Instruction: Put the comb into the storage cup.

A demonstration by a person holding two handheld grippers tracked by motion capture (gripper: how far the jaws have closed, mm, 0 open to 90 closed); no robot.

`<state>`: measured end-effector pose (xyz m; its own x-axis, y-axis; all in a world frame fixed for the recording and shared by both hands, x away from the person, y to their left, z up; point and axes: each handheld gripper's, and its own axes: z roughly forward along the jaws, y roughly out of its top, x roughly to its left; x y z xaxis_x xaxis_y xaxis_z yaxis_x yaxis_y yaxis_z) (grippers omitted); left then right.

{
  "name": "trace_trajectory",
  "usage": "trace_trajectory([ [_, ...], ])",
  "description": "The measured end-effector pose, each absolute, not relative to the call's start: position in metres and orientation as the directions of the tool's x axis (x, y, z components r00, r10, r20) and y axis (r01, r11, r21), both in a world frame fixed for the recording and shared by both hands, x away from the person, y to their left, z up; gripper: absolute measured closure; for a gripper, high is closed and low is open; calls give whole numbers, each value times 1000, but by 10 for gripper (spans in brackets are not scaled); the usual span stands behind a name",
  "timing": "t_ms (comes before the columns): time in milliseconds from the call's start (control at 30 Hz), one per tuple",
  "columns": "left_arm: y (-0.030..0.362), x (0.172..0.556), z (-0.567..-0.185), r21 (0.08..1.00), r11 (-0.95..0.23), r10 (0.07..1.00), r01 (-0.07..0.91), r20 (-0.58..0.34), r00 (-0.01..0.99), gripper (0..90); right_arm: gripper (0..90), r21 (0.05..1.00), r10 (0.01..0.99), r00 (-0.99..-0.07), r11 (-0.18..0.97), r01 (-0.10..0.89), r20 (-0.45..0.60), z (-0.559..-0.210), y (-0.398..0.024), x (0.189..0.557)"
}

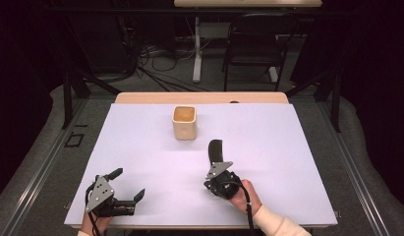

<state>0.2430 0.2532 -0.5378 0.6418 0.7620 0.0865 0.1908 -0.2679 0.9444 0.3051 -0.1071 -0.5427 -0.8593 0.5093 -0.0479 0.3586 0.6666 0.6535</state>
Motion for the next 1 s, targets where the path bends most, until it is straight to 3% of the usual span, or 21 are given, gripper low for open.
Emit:
trace_trajectory([
  [1000, 255, 243, -537, 945, -268, 765, 190, 88, 638, 2, 900, 602, 583, -812, 661, 448, -37, -539, -137, 315],
])
